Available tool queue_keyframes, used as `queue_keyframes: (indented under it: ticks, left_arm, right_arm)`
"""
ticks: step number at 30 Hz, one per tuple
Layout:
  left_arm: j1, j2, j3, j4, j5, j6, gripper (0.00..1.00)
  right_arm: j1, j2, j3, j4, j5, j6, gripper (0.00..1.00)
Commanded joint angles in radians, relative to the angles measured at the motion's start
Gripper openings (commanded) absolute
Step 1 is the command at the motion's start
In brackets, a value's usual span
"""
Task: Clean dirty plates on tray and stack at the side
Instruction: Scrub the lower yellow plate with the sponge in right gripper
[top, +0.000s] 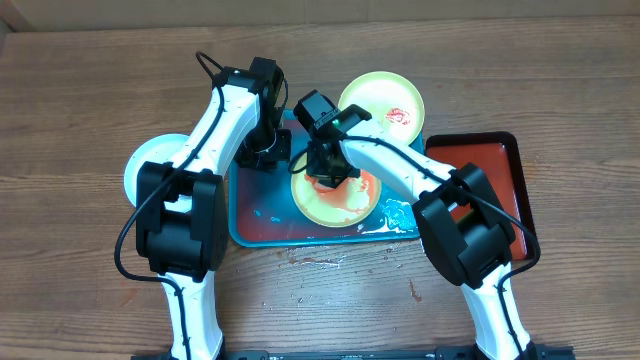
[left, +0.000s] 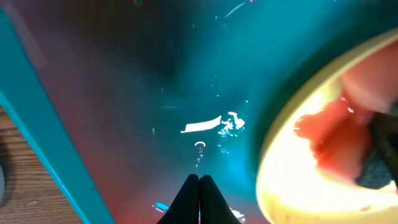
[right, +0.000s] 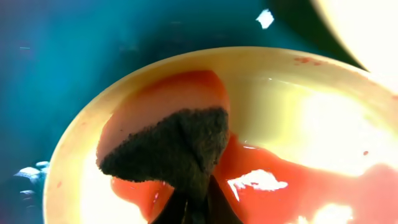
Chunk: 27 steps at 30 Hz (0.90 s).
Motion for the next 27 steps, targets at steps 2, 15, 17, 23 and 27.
queue_keyframes:
  ticks: [2,15,17,23,27]
  left_arm:
    - [0.002,-0.023,0.011,0.021,0.065,0.019,0.04]
    - [0.003,-0.023,-0.221,0.25,0.341,-0.042,0.27]
    - [0.003,-0.023,-0.248,0.274,0.36,-0.042,0.26]
    - [0.005,-0.023,-0.275,0.315,0.366,-0.053,0.04]
    - [0.019,-0.023,-0.275,0.333,0.34,-0.056,0.04]
  right_arm:
    - [-0.003,0.006,-0.002,-0.023,0.109,-0.011,0.04]
    - [-0.003,0.006,-0.002,-0.011,0.069,-0.01,0.04]
    - [-0.003,0.006,-0.002,-0.011,0.064,-0.01,0.04]
    - [-0.003,0.006,-0.002,-0.009,0.029,-0.01,0.04]
    - [-0.004,0.006,-0.002,-0.031,-0.023,-0.01,0.04]
